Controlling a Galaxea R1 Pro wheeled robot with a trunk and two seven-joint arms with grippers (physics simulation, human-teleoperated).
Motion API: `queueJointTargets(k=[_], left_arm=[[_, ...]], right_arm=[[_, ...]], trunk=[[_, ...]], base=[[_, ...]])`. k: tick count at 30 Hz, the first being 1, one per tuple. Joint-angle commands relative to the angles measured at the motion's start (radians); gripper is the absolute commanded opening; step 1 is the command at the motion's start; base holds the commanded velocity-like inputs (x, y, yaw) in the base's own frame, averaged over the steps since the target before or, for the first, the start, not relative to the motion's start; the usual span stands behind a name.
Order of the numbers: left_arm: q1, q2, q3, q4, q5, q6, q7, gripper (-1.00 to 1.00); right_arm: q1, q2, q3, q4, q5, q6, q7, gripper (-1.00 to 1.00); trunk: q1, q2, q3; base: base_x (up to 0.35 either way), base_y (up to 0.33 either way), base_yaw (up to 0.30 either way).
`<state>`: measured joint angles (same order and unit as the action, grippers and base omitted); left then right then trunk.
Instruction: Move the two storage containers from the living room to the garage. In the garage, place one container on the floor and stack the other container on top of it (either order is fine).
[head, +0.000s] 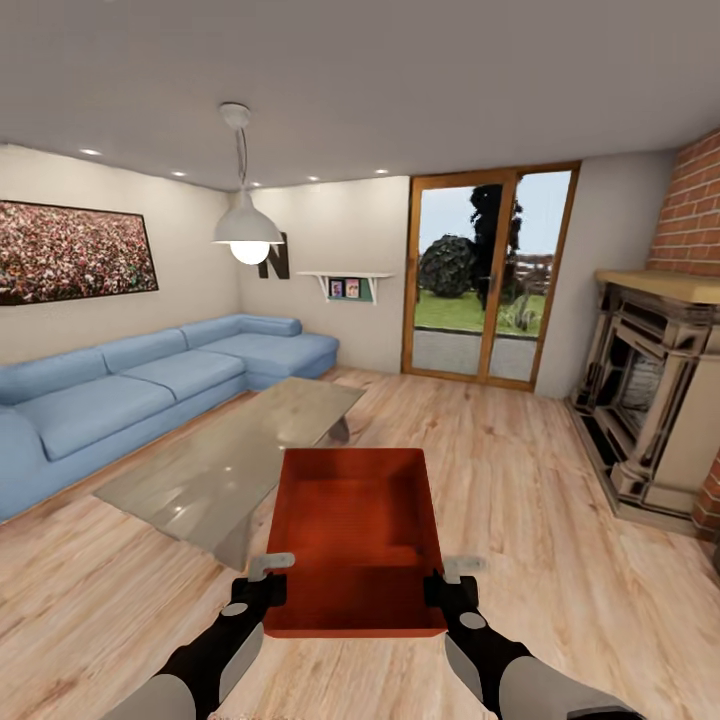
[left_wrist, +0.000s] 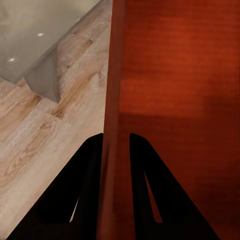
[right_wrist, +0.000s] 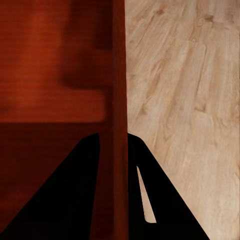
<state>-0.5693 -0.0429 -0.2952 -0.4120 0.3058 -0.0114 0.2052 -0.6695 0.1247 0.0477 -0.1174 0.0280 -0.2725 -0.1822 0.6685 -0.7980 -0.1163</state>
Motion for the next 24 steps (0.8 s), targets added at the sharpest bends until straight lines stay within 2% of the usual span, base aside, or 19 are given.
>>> queueJointTargets(k=[1, 24], left_arm=[[-0.001, 0.003, 0.021, -0.001, -0.002, -0.001, 0.088, -1.0], [-0.001, 0.006, 0.021, -0.002, -0.002, -0.002, 0.088, -1.0]], right_arm=[[-0.001, 0.0, -0.046, -0.001, 0.01, 0.001, -0.003, -1.0], [-0.001, 0.001, -0.046, -0.001, 0.01, 0.001, -0.003, -1.0]], trunk=[[0.0, -0.001, -0.002], [0.0, -0.001, -0.002]], base=[[0.0, -0.031, 0.266], [0.0, -0.002, 0.266]])
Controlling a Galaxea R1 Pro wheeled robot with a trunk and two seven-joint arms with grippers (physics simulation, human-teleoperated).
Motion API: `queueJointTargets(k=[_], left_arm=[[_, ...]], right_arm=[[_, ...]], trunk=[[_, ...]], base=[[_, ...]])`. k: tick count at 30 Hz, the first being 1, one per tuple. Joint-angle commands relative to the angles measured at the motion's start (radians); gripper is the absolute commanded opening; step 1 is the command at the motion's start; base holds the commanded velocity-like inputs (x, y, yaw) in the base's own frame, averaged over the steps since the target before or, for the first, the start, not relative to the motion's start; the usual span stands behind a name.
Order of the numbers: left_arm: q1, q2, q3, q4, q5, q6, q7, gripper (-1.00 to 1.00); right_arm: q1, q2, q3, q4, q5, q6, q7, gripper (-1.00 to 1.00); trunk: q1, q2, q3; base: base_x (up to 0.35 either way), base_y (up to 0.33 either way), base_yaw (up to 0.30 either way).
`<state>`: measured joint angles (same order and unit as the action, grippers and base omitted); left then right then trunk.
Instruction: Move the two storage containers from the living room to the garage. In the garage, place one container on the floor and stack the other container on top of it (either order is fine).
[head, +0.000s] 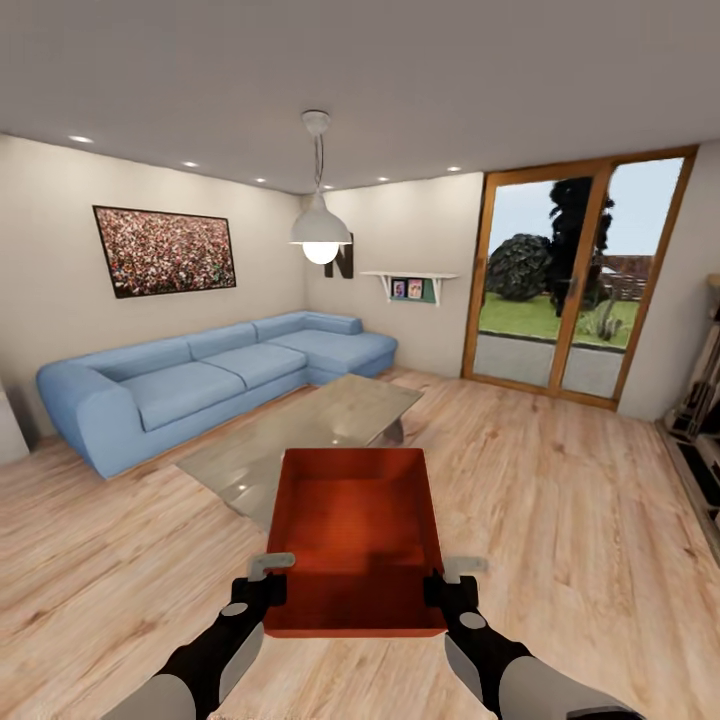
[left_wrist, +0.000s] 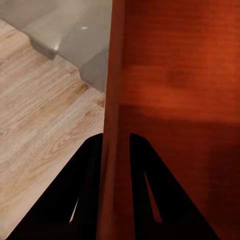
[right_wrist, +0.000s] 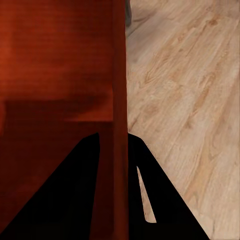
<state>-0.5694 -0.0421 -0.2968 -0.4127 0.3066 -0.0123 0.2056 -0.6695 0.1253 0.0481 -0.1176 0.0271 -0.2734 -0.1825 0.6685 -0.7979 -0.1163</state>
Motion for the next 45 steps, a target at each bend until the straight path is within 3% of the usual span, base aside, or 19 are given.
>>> queueJointTargets(k=[1, 45], left_arm=[[-0.001, 0.005, 0.022, -0.002, -0.003, 0.0, 0.087, -1.0], [-0.001, 0.005, 0.022, -0.002, -0.003, 0.0, 0.087, -1.0]], right_arm=[[-0.001, 0.0, -0.046, 0.0, 0.011, 0.002, -0.003, -1.0], [-0.001, 0.0, -0.046, 0.0, 0.011, 0.002, -0.003, -1.0]], trunk=[[0.0, -0.001, -0.002], [0.0, -0.001, -0.002]], base=[[0.0, 0.0, 0.266], [0.0, 0.0, 0.266]])
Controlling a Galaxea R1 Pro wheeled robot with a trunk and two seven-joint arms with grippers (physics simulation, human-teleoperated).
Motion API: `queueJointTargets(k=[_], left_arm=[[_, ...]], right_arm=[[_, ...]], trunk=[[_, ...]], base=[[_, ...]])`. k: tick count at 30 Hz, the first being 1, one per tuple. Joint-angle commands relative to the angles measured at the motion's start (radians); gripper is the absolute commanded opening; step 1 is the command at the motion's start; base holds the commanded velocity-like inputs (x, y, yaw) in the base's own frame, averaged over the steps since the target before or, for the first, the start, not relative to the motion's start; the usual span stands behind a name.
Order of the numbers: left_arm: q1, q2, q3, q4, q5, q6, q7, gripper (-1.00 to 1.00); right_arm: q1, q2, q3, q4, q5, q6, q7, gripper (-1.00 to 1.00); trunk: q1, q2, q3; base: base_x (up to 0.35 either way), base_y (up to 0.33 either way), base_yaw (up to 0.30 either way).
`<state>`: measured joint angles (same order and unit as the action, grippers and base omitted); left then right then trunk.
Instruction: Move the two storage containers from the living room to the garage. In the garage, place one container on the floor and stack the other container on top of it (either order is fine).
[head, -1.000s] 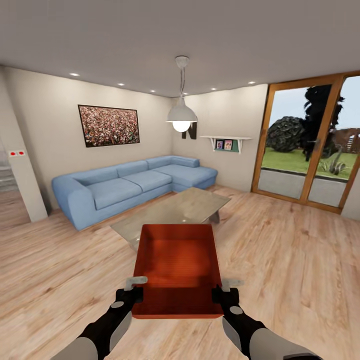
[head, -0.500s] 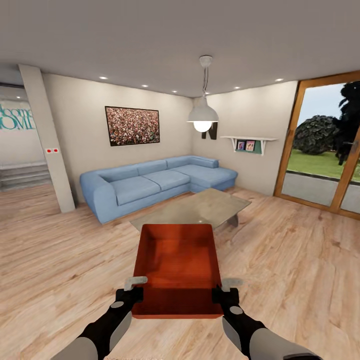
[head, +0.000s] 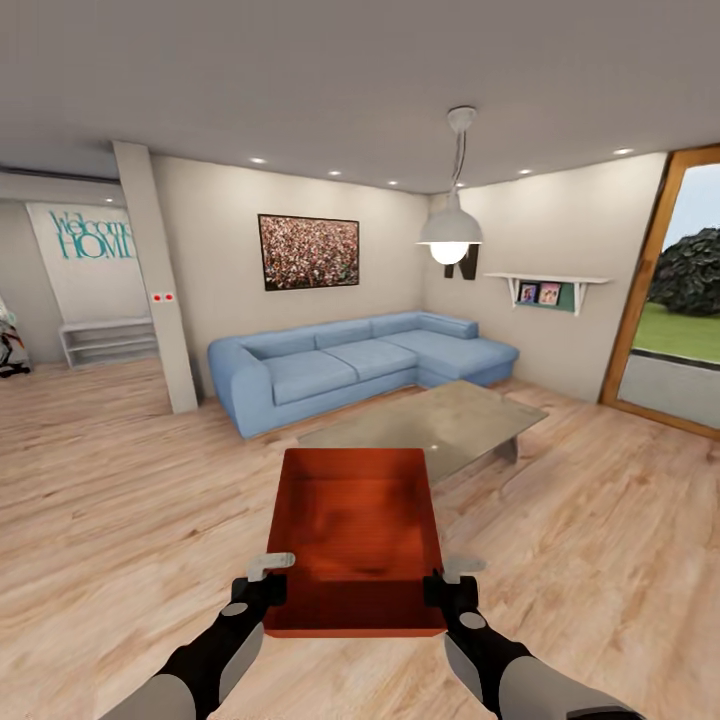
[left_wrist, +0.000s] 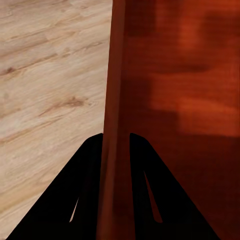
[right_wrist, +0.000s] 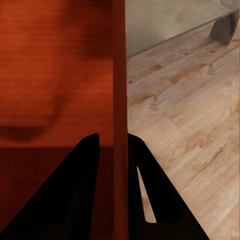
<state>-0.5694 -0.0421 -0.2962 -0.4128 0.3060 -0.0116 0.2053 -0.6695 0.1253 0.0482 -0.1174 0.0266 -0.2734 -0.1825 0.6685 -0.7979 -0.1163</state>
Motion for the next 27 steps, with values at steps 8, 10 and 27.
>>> queueJointTargets(k=[8, 10, 27], left_arm=[[-0.001, 0.005, 0.022, -0.001, -0.002, -0.001, 0.088, -1.0], [-0.001, 0.005, 0.022, -0.001, -0.002, -0.001, 0.088, -1.0], [-0.001, 0.005, 0.022, -0.001, -0.002, -0.001, 0.088, -1.0]], right_arm=[[-0.001, 0.0, -0.046, -0.001, 0.012, 0.002, -0.003, -1.0], [-0.001, 0.0, -0.047, -0.001, 0.012, 0.002, -0.003, -1.0], [-0.001, 0.0, -0.047, -0.001, 0.012, 0.002, -0.003, -1.0]], trunk=[[0.0, -0.001, -0.002], [0.0, -0.001, -0.002], [0.0, -0.001, -0.002]], base=[[0.0, 0.0, 0.266], [0.0, 0.0, 0.266], [0.0, 0.0, 0.266]])
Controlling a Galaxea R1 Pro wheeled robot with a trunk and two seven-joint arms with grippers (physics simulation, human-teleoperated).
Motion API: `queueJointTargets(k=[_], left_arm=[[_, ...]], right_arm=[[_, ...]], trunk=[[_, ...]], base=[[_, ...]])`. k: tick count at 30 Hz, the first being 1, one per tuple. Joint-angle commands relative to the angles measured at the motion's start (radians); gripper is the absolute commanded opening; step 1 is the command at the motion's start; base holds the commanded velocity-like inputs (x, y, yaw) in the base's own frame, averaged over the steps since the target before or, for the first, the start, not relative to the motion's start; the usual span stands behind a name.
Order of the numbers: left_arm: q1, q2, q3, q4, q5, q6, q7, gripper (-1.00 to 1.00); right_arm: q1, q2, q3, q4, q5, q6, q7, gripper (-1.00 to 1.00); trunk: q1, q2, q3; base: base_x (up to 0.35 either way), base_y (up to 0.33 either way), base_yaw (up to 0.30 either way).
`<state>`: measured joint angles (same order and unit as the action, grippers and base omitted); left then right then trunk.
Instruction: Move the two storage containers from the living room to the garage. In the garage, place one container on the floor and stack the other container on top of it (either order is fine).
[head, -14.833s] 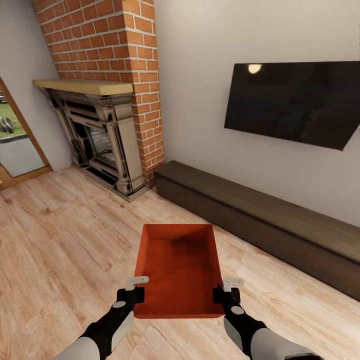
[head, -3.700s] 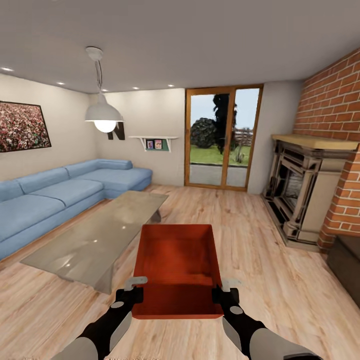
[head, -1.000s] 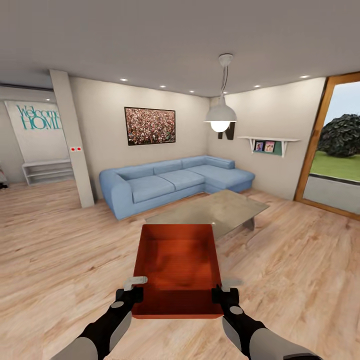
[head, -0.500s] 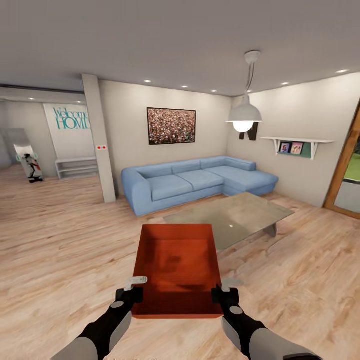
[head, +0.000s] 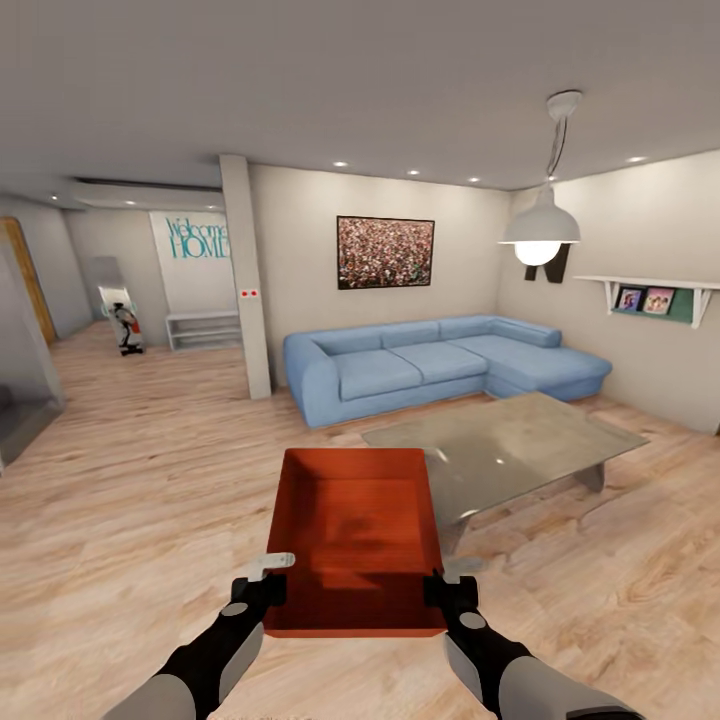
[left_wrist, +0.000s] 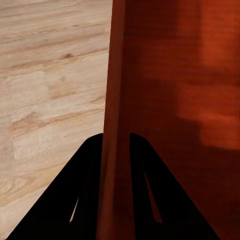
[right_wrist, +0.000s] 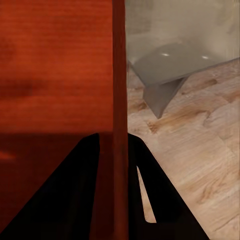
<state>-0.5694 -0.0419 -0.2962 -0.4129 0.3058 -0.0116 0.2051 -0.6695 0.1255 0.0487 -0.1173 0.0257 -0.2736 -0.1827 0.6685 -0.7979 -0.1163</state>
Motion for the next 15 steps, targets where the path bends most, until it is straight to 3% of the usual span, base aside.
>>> queueJointTargets(k=[1, 15], left_arm=[[-0.001, 0.005, 0.022, -0.001, -0.002, -0.001, 0.088, -1.0], [-0.001, 0.005, 0.022, -0.001, -0.002, -0.001, 0.088, -1.0]], right_arm=[[-0.001, 0.0, -0.047, -0.001, 0.013, 0.002, -0.003, -1.0], [-0.001, 0.0, -0.047, -0.001, 0.013, 0.002, -0.003, -1.0]], trunk=[[0.0, -0.001, -0.002], [0.0, -0.001, -0.002]], base=[[0.0, 0.0, 0.266], [0.0, 0.0, 0.266]])
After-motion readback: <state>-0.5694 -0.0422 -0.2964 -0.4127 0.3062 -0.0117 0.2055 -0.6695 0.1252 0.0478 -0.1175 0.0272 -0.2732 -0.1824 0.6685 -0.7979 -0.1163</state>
